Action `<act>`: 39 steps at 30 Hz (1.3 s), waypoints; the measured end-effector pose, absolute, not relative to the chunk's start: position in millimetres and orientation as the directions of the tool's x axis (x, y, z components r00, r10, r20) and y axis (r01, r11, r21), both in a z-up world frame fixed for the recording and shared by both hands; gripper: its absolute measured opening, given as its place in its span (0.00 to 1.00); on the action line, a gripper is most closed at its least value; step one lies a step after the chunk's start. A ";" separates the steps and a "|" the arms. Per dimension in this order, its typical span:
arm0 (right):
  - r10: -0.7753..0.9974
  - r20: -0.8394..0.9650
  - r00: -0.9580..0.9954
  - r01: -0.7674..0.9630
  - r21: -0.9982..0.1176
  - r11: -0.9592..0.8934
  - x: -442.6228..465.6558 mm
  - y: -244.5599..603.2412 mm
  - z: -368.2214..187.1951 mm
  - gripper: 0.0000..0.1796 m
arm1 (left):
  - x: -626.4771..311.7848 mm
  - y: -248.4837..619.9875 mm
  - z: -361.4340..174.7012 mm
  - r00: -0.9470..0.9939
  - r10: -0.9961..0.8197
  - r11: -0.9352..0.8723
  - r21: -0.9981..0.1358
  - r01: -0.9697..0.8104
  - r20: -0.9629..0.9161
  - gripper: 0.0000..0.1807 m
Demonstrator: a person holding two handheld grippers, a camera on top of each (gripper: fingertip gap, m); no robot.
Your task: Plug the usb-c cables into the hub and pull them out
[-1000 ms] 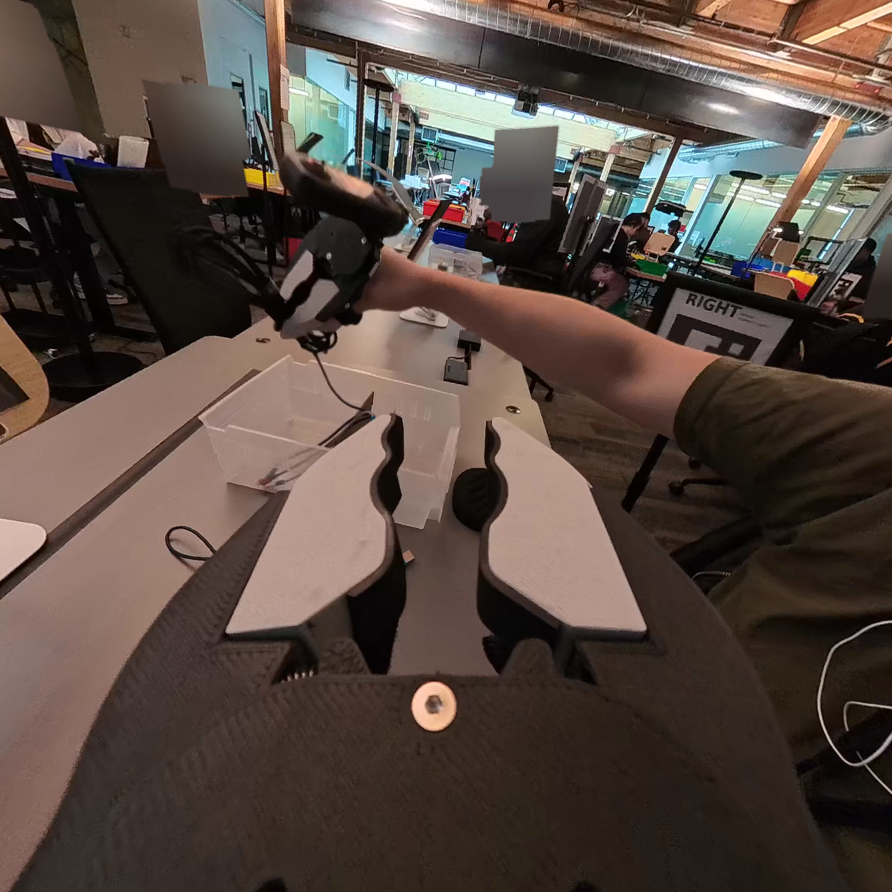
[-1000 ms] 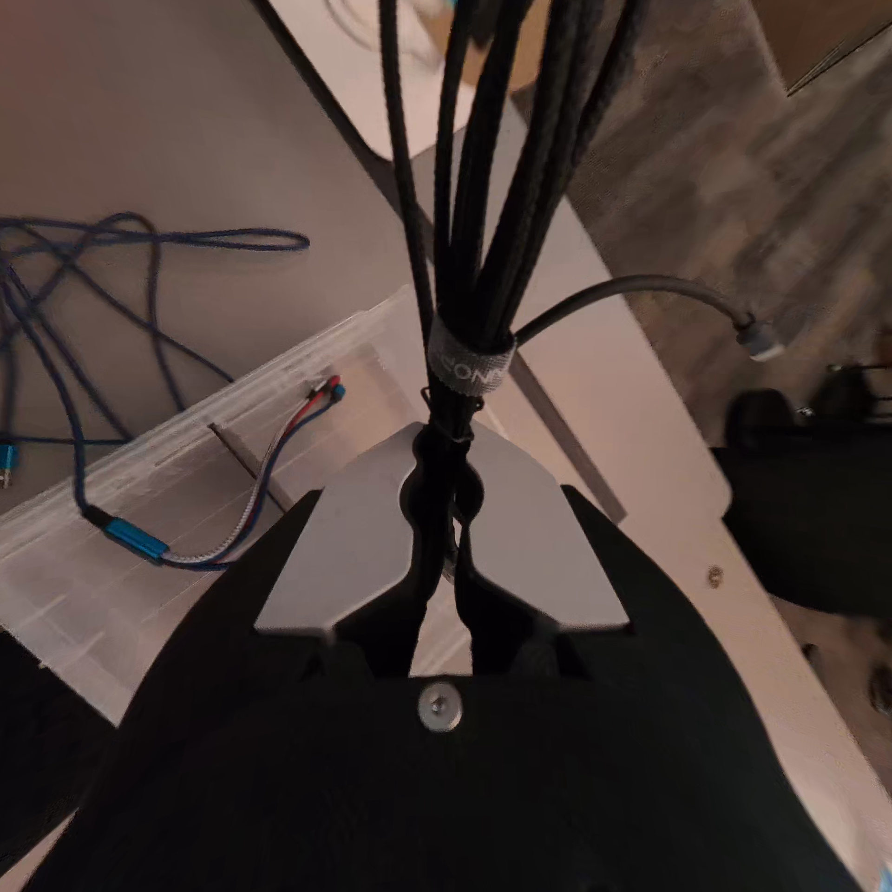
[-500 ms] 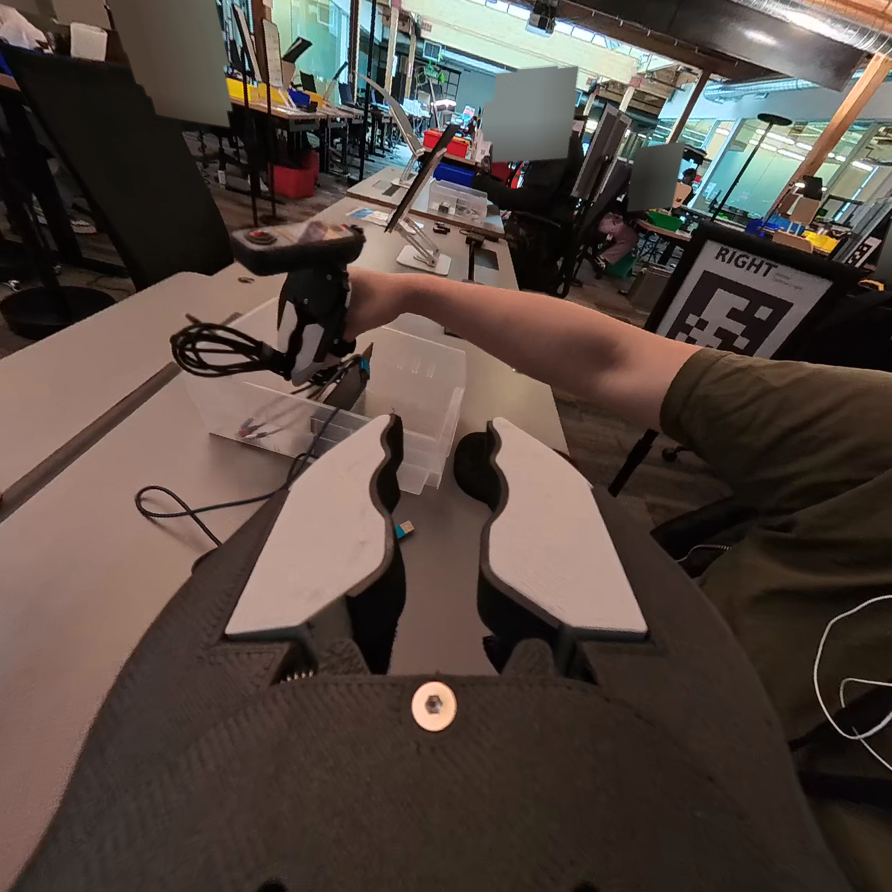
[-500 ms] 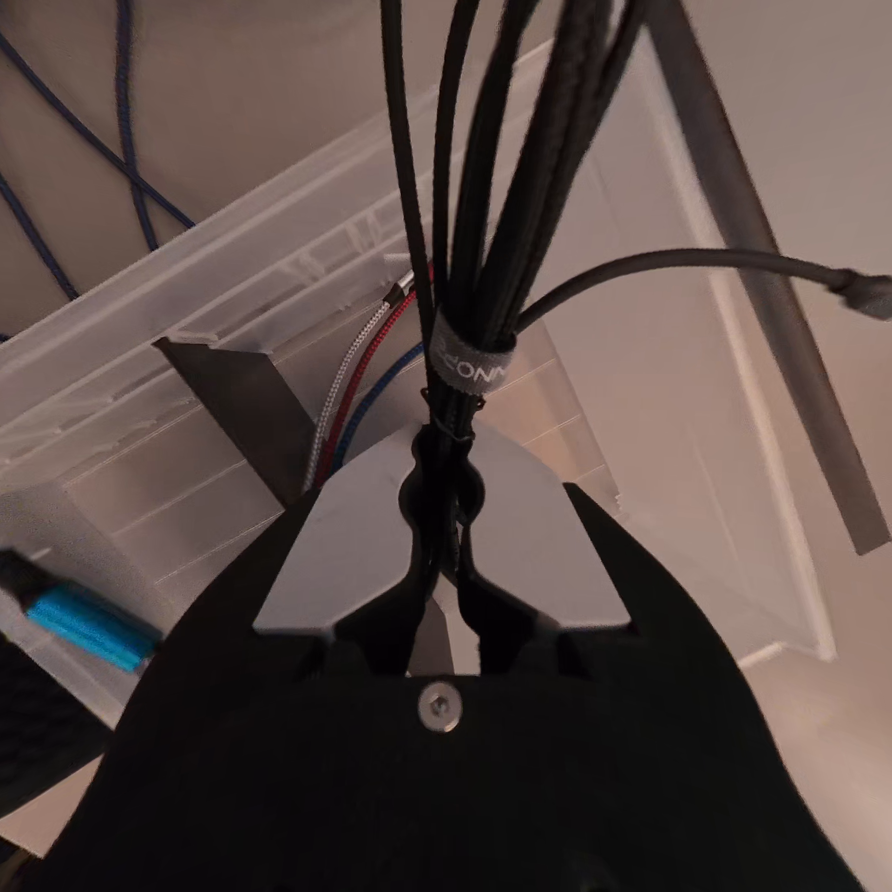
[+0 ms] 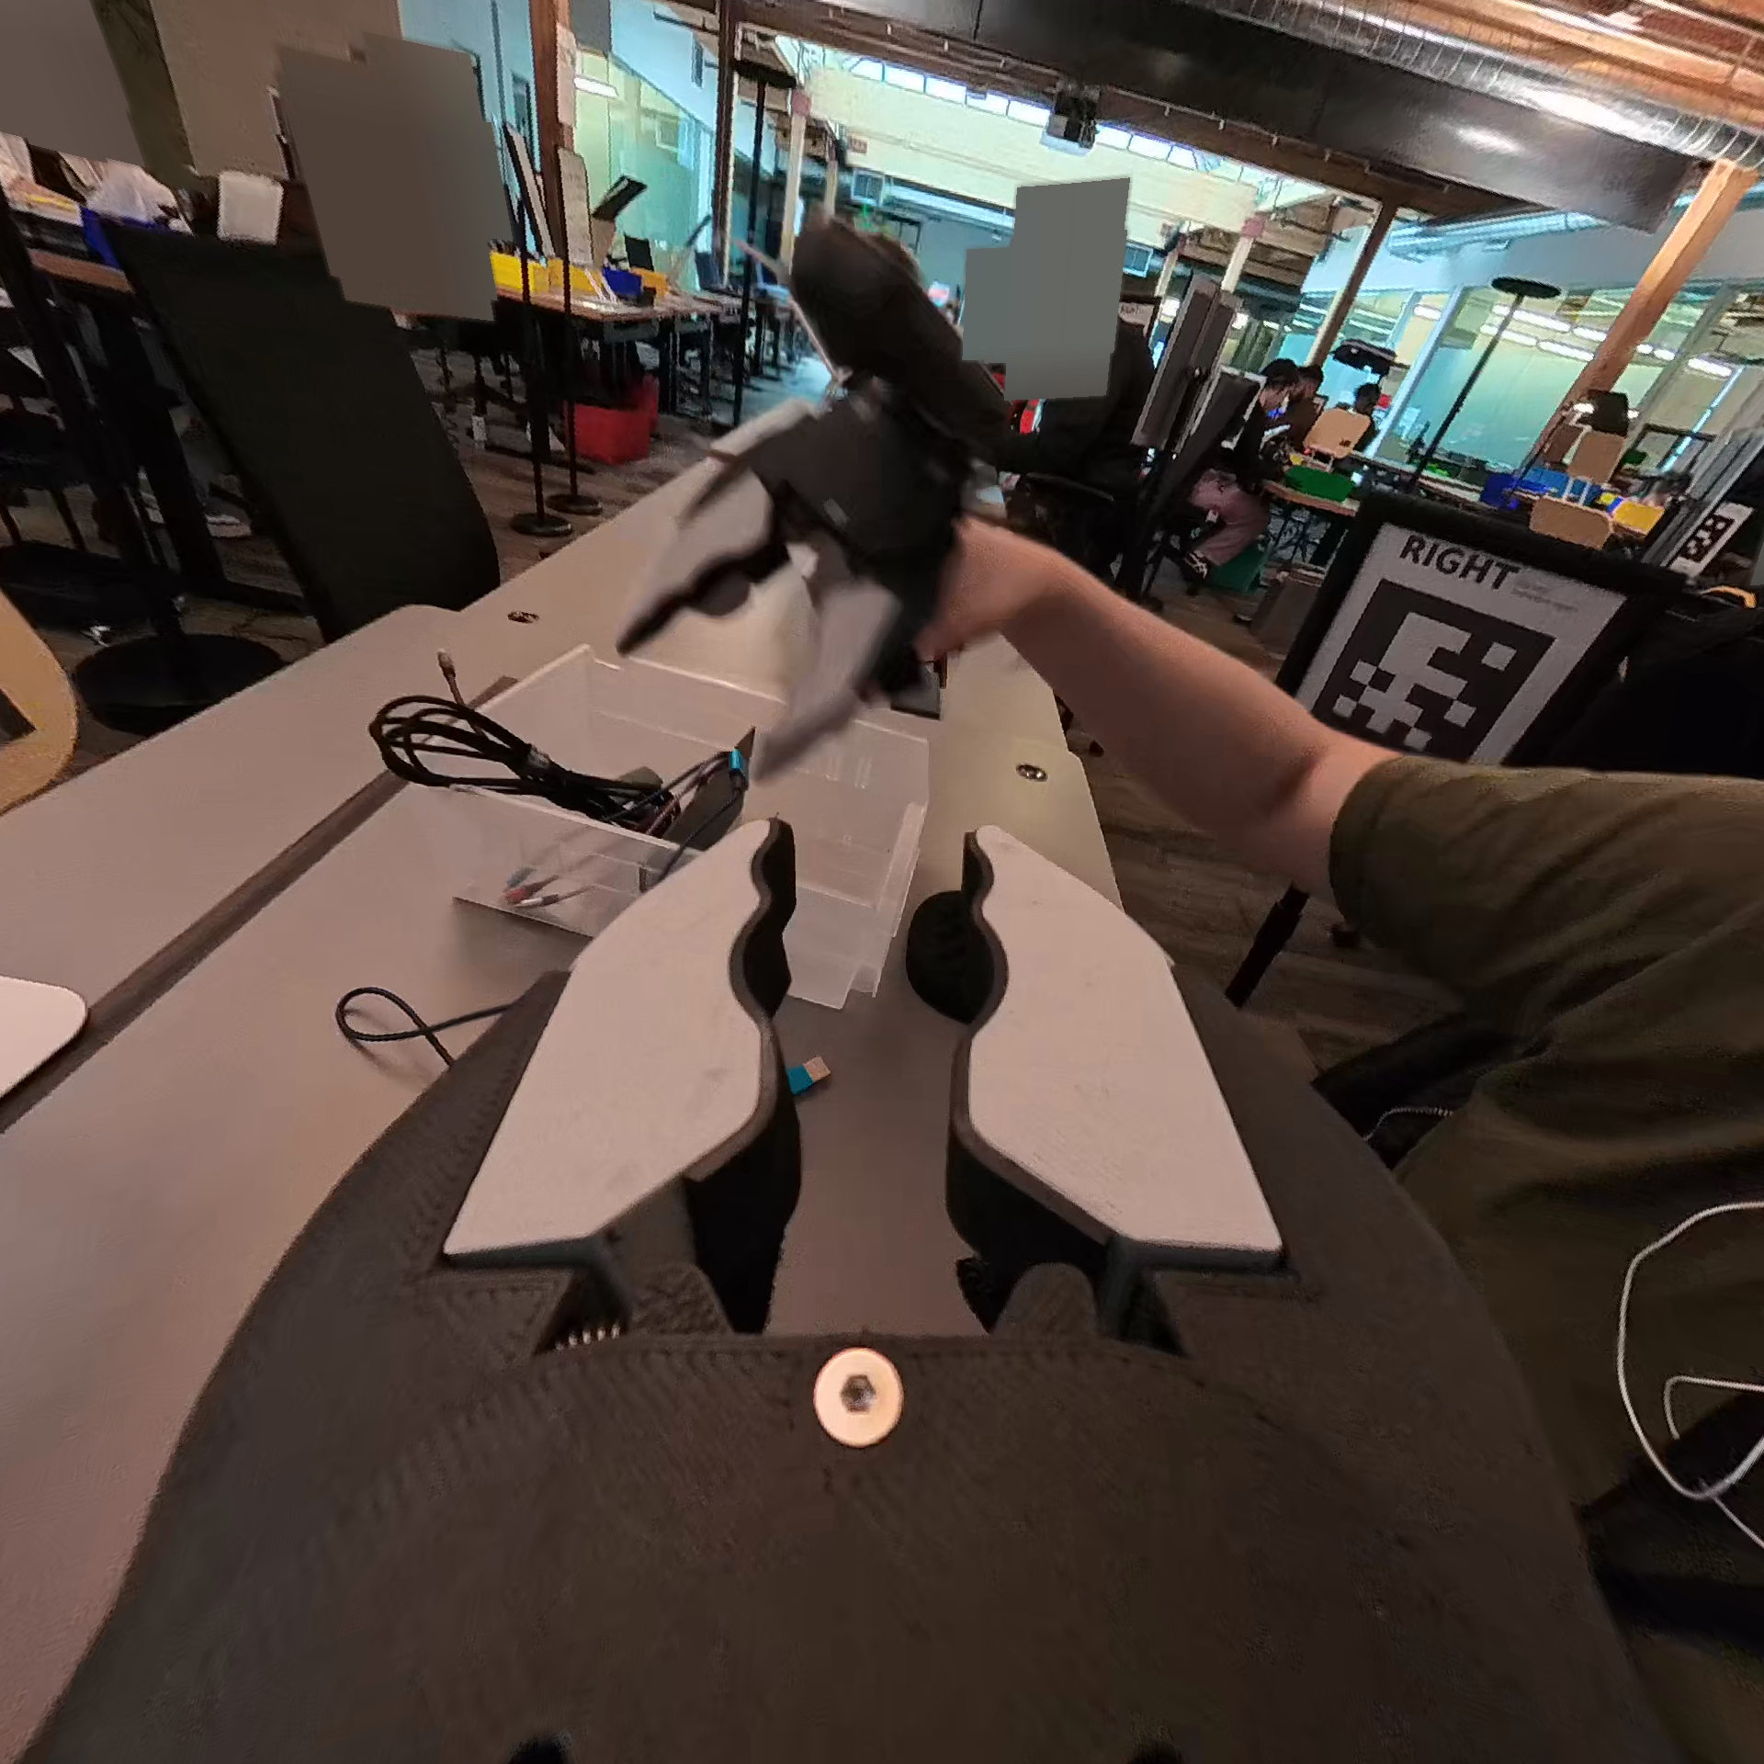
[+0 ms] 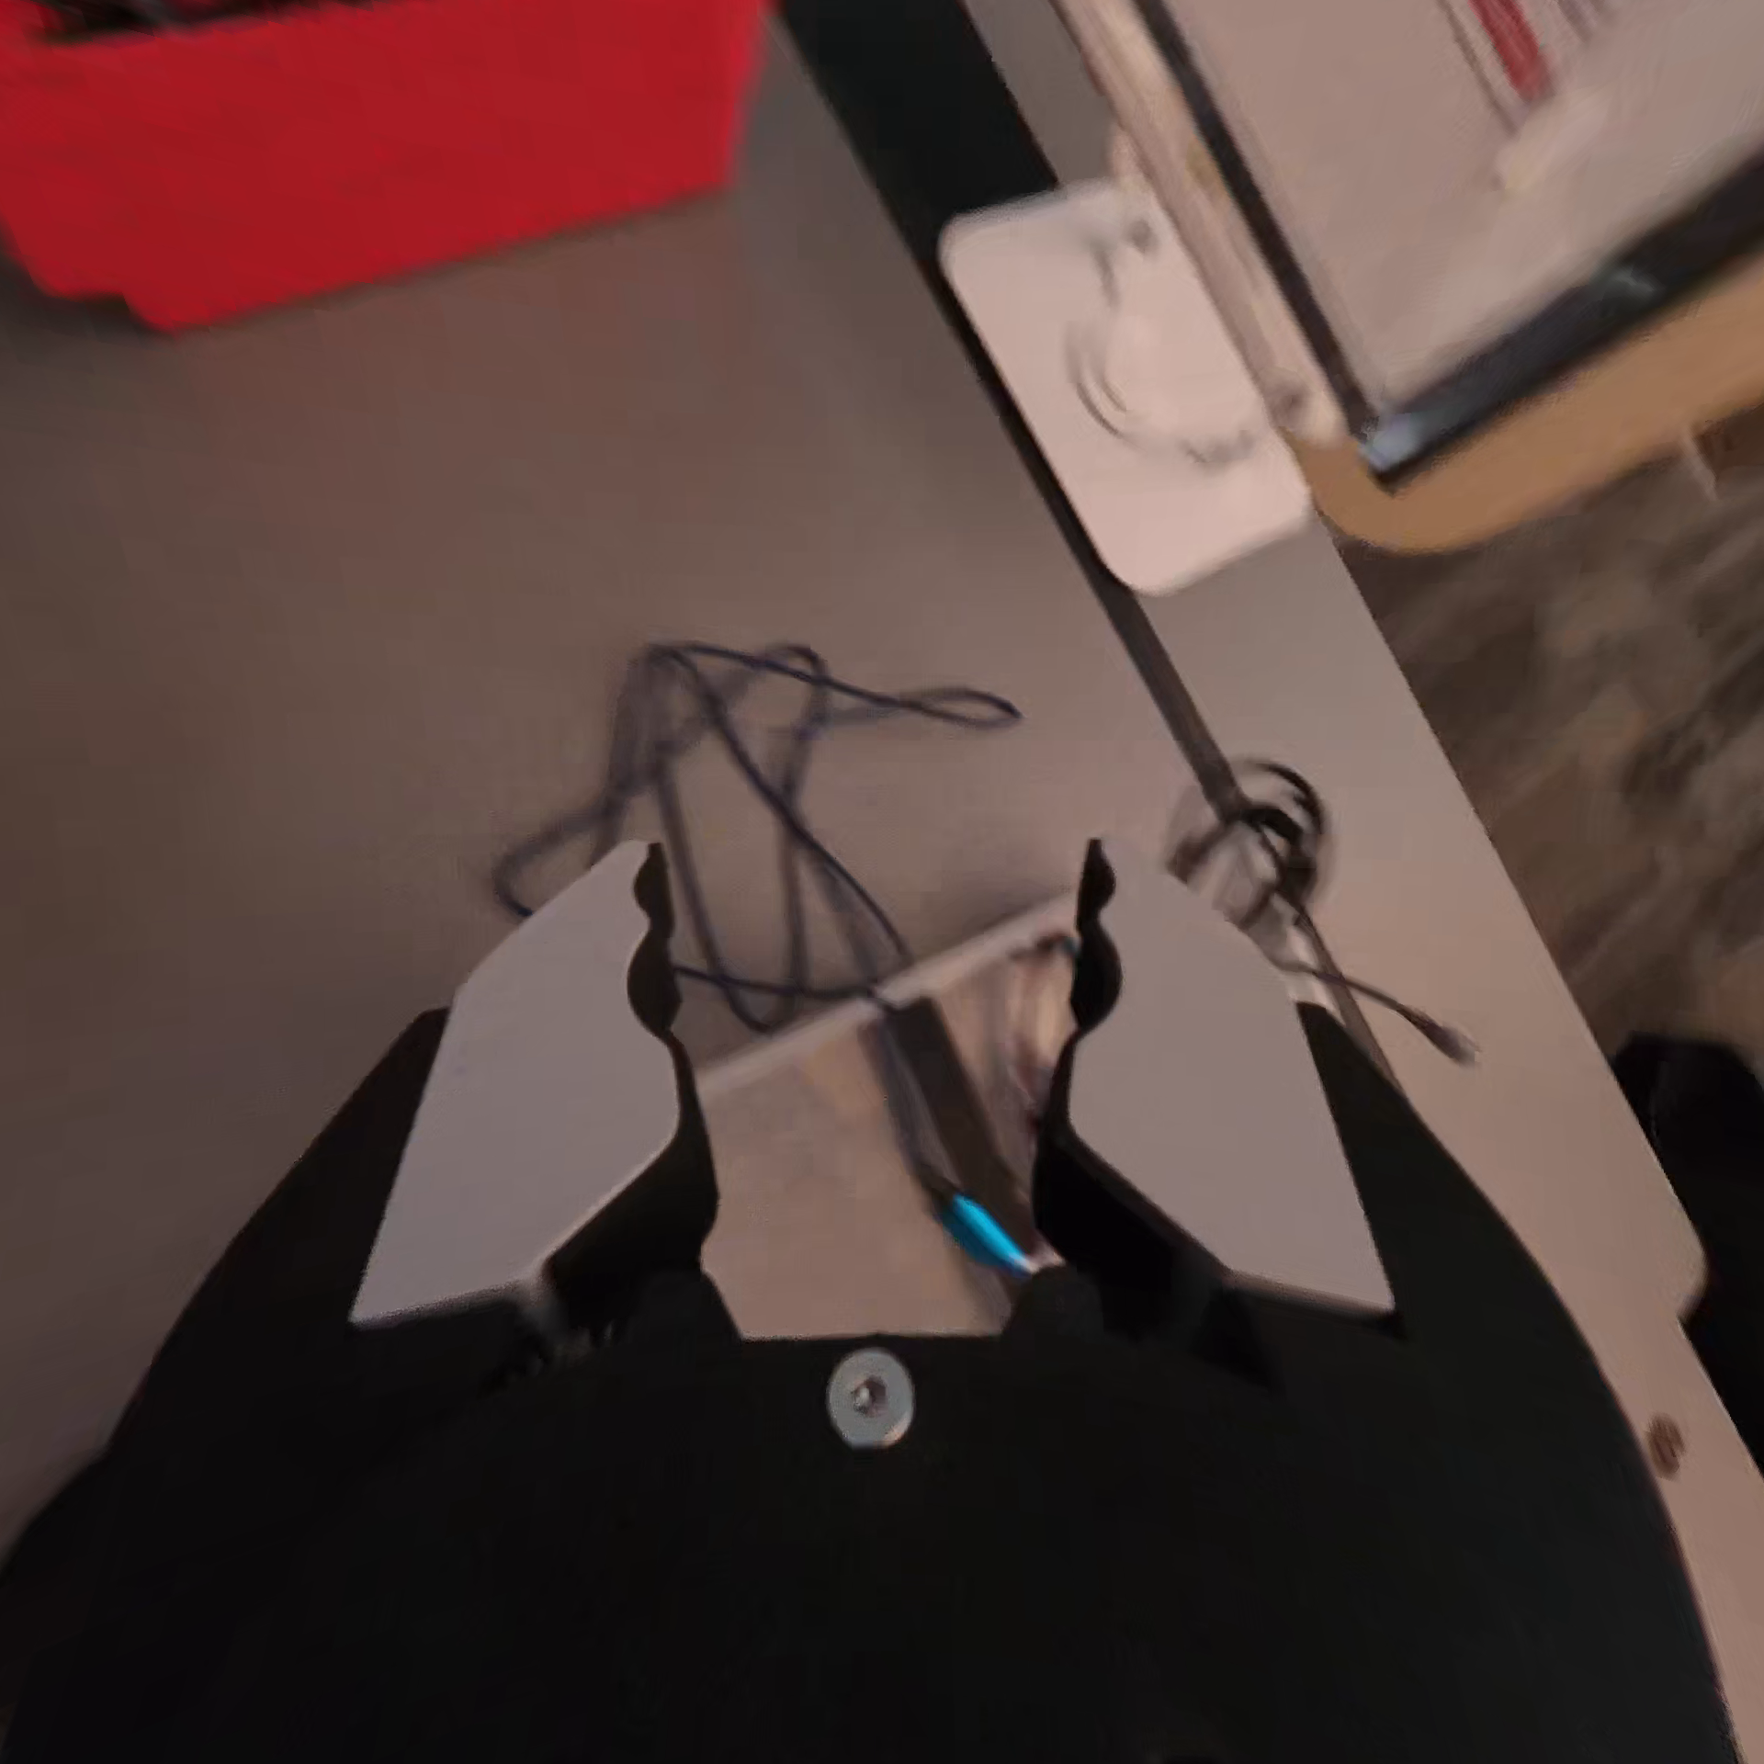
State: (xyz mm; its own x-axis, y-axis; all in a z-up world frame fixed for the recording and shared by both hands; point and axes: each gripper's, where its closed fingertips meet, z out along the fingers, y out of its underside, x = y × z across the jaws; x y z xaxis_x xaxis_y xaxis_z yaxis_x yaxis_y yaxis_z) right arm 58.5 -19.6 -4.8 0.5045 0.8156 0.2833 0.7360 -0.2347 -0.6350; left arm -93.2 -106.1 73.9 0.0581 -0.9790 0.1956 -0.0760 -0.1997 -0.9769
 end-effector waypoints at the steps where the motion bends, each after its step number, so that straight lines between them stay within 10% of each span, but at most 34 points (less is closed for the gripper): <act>1: 0.831 0.297 0.470 0.743 -0.642 -0.190 31.5 -39.8 -13.8 0.49 | -96.5 -106.5 77.5 0.061 -0.980 -0.196 -0.979 -0.063 0.192 0.18; 9: 0.822 0.161 0.546 0.791 -0.421 -0.443 -33.2 -42.1 -169.8 0.45 | -113.0 -121.4 100.6 0.043 -0.987 -0.152 -0.988 0.004 0.152 0.18; 20: 0.817 0.005 0.577 0.788 -0.267 -0.555 -30.7 -36.4 -204.1 0.04 | -125.0 -131.1 116.9 0.011 -0.991 -0.130 -0.990 0.058 0.130 0.18; 32: 0.709 0.525 0.470 0.882 -0.255 -0.396 73.2 16.6 48.2 0.02 | -126.4 -122.8 113.9 0.045 -0.990 -0.130 -0.990 0.050 0.132 0.18; 39: 0.850 0.296 0.435 0.898 -0.201 -0.390 152.5 24.6 42.0 0.02 | -115.3 -115.5 101.2 0.062 -0.987 -0.146 -0.989 0.006 0.146 0.18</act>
